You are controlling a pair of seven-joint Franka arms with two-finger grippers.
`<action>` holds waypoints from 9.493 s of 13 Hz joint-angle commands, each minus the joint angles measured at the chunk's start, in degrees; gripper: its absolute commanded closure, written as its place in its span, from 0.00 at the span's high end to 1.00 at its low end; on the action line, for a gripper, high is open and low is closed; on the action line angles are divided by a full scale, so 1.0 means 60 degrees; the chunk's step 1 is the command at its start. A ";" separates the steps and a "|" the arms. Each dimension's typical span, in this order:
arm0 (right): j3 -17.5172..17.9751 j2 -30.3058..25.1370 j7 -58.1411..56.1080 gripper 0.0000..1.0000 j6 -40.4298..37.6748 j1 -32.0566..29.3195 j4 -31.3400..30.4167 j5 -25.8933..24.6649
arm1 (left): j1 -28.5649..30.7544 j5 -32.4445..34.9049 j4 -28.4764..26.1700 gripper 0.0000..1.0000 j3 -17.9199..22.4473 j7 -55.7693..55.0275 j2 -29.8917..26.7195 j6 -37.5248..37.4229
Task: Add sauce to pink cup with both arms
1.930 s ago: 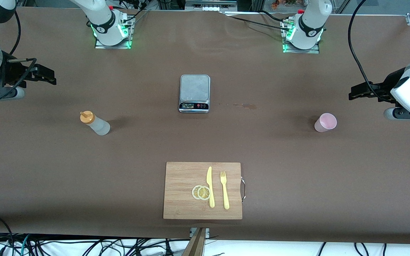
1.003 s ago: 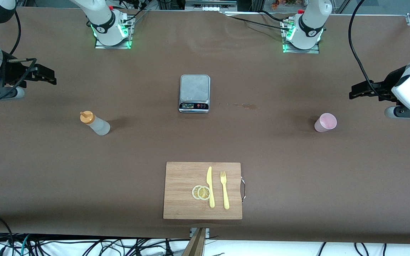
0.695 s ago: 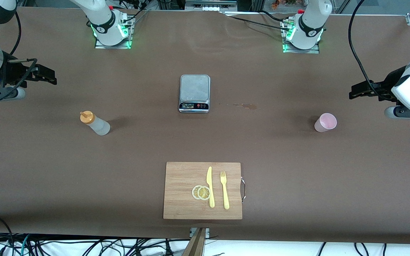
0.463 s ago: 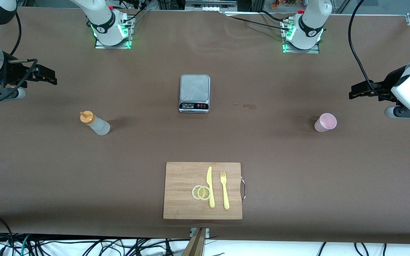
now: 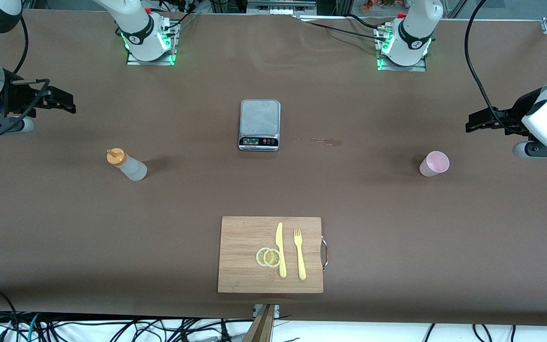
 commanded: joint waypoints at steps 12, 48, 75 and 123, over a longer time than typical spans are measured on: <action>-0.0021 -0.0037 -0.0082 1.00 -0.0088 -0.0100 0.0048 0.0241 | -0.0091 0.0252 -0.0080 1.00 0.0011 0.0027 -0.0058 -0.0079; -0.0226 0.0007 -0.0302 1.00 -0.0073 -0.0188 0.0048 0.0916 | 0.0129 0.0151 -0.8181 0.95 0.1374 0.2796 0.0690 0.9867; -0.0270 0.0065 -0.0536 1.00 -0.0175 -0.0320 0.0034 0.0916 | -0.4996 -0.0934 -0.5709 0.00 -0.1567 -0.5135 0.1039 0.8564; -0.1969 0.7228 -2.4413 1.00 -0.1626 -0.2855 -0.0201 1.0159 | 0.0846 0.0868 -0.0857 1.00 -0.0999 0.0745 -0.0834 0.0624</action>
